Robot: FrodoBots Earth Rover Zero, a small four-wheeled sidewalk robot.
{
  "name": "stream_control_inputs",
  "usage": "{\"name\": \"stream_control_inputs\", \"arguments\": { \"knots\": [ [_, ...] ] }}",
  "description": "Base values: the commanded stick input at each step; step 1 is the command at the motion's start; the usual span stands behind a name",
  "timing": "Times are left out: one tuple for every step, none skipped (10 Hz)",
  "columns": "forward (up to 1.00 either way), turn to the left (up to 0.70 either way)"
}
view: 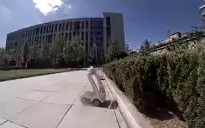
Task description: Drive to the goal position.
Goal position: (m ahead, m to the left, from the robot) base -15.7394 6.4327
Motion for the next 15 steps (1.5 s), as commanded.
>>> {"name": "stream_control_inputs", "arguments": {
  "knots": [
    [0.04,0.0],
    [0.04,0.0],
    [0.04,0.0],
    [0.04,0.0],
    [0.04,0.0],
    [-0.02,0.0],
    [-0.17,0.01],
    [-0.63,0.01],
    [-0.68,0.01],
    [-0.68,0.01],
    [-0.68,0.01],
    [-0.68,0.01],
    [-0.68,0.01],
    [-0.68,0.01],
    [-0.68,0.01]
  ]
}}
